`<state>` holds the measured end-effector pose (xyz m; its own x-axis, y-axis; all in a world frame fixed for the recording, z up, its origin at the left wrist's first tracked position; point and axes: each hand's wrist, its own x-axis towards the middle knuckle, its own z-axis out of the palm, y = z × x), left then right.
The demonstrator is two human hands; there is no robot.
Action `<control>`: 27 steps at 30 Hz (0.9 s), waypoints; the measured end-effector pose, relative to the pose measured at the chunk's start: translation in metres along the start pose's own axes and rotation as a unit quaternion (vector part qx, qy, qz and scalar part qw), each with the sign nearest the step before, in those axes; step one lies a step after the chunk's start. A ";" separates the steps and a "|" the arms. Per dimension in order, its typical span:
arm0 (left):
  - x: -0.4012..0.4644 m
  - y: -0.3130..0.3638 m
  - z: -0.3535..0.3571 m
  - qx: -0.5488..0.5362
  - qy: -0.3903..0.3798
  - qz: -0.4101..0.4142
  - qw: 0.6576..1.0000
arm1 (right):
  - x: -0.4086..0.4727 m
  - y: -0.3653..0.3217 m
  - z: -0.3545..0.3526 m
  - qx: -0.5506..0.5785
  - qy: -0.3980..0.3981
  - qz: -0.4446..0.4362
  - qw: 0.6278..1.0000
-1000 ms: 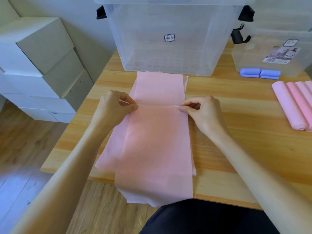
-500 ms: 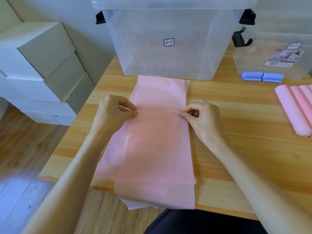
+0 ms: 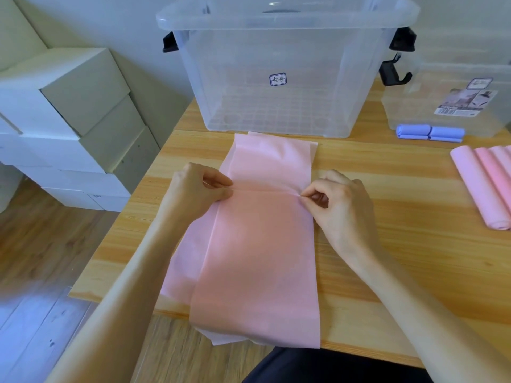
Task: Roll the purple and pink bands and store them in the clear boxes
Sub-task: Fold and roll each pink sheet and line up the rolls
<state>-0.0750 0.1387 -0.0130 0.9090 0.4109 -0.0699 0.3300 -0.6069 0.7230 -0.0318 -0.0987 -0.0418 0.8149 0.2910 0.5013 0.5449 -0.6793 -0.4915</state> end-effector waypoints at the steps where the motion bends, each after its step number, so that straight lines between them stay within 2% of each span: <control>1: -0.001 0.000 0.001 -0.002 0.004 0.000 1.000 | 0.000 0.000 0.000 -0.012 0.006 -0.007 1.000; 7: -0.007 0.002 0.004 0.002 0.020 0.017 1.000 | -0.002 0.001 -0.001 -0.030 0.038 -0.038 0.998; 13: -0.018 0.002 0.003 -0.040 0.070 0.047 0.996 | -0.008 0.005 -0.004 0.038 0.010 -0.011 0.999; 18: -0.023 -0.001 0.002 -0.108 0.056 0.045 0.992 | -0.011 0.004 -0.006 0.067 -0.016 -0.002 0.998; 23: -0.034 -0.001 0.001 -0.150 0.037 0.050 0.987 | -0.018 -0.002 -0.012 0.127 0.015 0.015 0.992; 27: -0.046 -0.001 -0.001 -0.114 0.047 0.085 0.989 | -0.021 -0.004 -0.017 0.117 0.016 0.002 0.993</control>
<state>-0.1171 0.1214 -0.0097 0.9152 0.3839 0.1225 0.0988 -0.5084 0.8554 -0.0543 -0.1136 -0.0389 0.8120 0.2655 0.5197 0.5765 -0.5040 -0.6431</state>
